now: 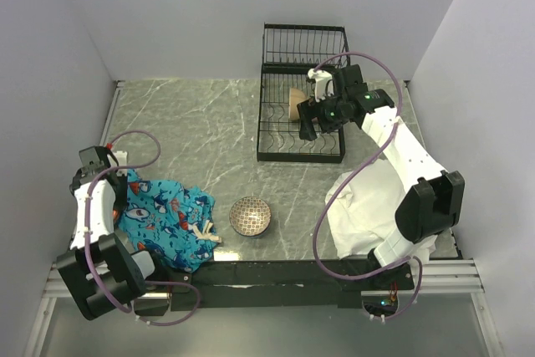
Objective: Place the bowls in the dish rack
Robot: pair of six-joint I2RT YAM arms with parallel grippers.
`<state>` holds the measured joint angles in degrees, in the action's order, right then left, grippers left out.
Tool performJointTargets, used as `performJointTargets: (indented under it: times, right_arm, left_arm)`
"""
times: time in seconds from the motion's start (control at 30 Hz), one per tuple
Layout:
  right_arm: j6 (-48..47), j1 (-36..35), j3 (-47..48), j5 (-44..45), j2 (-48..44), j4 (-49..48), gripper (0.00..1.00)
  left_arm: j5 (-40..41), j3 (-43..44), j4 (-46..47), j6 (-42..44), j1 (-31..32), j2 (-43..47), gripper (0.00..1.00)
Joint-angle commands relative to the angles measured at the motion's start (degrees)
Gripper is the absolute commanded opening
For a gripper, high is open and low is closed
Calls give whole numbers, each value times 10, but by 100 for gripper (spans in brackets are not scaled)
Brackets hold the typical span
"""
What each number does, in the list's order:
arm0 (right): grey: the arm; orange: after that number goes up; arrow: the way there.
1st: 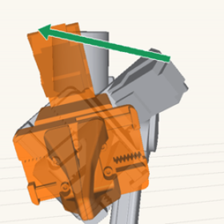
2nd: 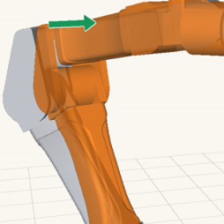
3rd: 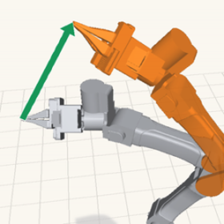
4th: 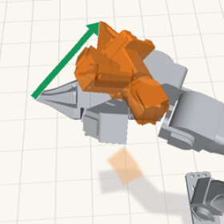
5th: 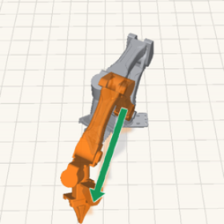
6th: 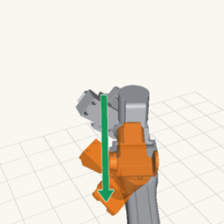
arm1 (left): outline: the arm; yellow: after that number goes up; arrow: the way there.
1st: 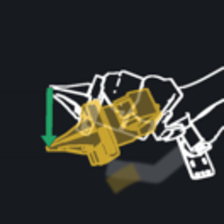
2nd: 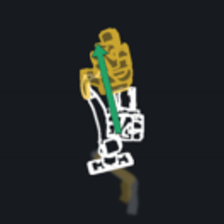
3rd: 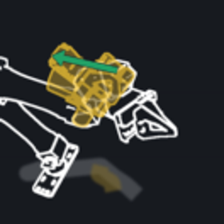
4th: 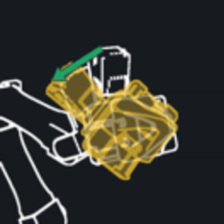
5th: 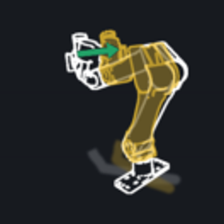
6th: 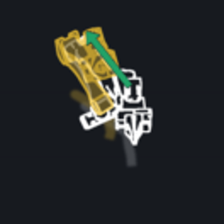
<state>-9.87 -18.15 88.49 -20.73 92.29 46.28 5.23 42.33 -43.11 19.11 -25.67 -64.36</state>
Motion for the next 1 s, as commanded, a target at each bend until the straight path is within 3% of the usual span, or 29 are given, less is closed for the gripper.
performJointTargets:
  times: [0.0, 0.2, 0.5, 0.63, 0.8, 0.97]
  right_arm:
    - [7, -5, 19, -1, 2, -17, 94]
    - [13, -6, 8, -2, -4, -28, 94]
    - [12, -7, -3, -2, -19, -37, 94]
    - [21, -7, -10, 8, -27, -51, 94]
    - [42, 0, -37, 37, -63, -80, 94]
    - [41, 9, -78, 60, -112, -93, 95]
  left_arm:
    - [-15, 21, 4, -10, 2, 1, 7]
    - [-26, 78, -38, -11, 1, 18, 1]
    - [-59, 201, -107, -17, 2, 27, 1]
    - [-142, 279, -135, 0, 18, 21, 1]
    - [-342, 366, -129, -36, 74, -11, 1]
    - [-463, 391, -15, -139, 170, -48, 1]
